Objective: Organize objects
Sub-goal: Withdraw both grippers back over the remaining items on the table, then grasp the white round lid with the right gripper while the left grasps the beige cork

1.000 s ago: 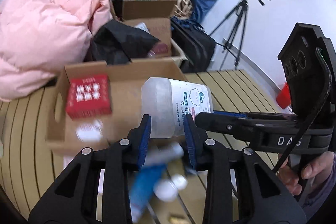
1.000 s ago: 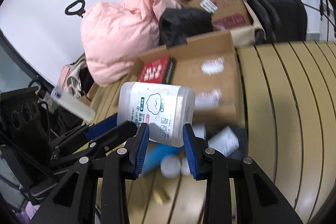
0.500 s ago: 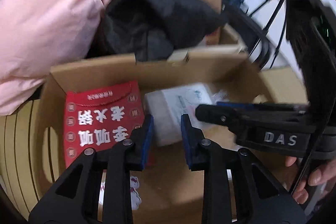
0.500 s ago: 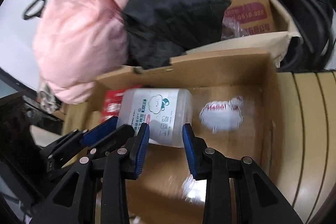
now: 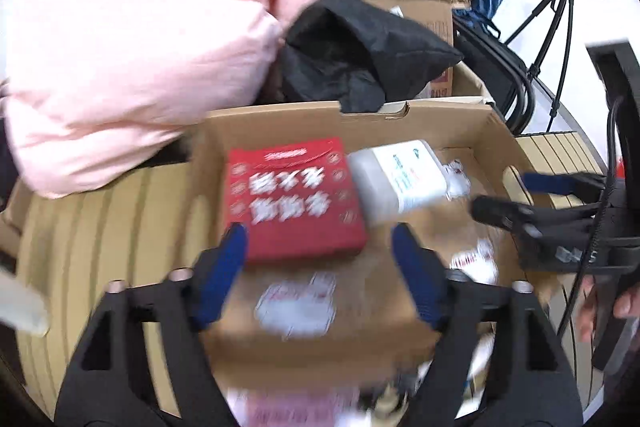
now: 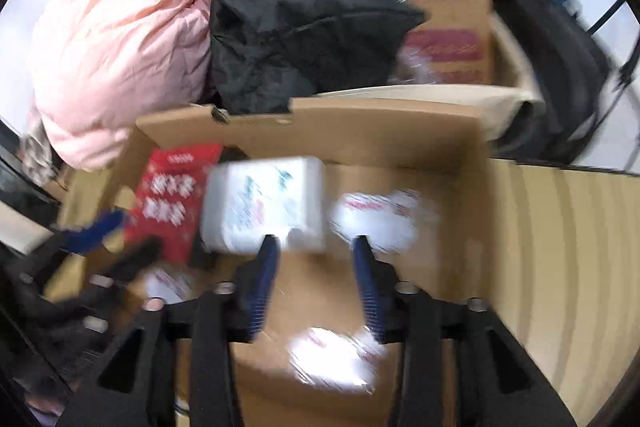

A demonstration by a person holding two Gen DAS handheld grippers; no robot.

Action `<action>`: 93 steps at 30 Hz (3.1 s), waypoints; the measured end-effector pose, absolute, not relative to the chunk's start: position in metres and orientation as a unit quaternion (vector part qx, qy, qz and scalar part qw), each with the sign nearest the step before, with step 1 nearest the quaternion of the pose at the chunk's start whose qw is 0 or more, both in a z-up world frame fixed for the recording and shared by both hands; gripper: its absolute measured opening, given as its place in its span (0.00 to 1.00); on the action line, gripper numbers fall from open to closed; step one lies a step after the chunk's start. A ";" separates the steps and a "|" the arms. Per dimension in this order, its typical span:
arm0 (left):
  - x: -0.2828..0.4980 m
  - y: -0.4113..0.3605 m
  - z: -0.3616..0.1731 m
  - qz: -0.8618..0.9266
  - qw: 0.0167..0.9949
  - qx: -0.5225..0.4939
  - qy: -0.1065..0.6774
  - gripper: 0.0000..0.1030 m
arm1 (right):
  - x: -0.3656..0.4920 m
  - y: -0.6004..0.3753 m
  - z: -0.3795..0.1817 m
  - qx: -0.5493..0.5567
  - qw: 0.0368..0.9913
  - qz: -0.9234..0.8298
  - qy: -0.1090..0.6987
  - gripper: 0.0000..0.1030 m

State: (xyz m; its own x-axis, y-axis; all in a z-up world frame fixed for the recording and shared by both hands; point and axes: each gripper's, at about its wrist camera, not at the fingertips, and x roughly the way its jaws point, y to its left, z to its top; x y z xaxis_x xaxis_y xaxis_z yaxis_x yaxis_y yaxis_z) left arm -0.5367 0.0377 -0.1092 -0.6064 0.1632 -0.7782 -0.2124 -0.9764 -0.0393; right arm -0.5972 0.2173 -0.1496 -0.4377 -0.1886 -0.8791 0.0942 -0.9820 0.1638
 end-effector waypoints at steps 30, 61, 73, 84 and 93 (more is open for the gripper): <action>-0.134 -0.005 -0.046 0.917 0.043 -0.397 0.001 1.00 | -0.167 0.206 -0.068 0.428 0.091 -0.899 0.018 1.00; -0.237 0.072 -0.121 0.908 0.129 -0.399 0.001 0.97 | -0.223 0.268 -0.116 0.427 0.066 -0.902 -0.011 1.00; -0.299 0.094 -0.179 0.873 0.142 -0.465 -0.028 0.35 | -0.283 0.271 -0.146 0.456 0.090 -0.886 -0.005 0.79; -0.305 0.050 -0.182 0.862 0.127 -0.478 -0.112 0.00 | -0.359 0.198 -0.175 0.461 0.204 -0.862 0.060 0.54; -0.296 0.072 -0.190 0.859 0.158 -0.480 -0.081 0.31 | -0.390 0.160 -0.195 0.469 0.219 -0.848 0.116 0.43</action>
State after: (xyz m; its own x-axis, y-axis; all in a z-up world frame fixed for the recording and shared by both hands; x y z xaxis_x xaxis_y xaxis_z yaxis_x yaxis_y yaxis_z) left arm -0.2961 0.0722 -0.1896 -0.4903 0.3487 -0.7987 -0.1927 -0.9372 -0.2909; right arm -0.3898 0.1603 -0.1954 -0.4636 -0.2624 -0.8463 0.4799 -0.8773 0.0091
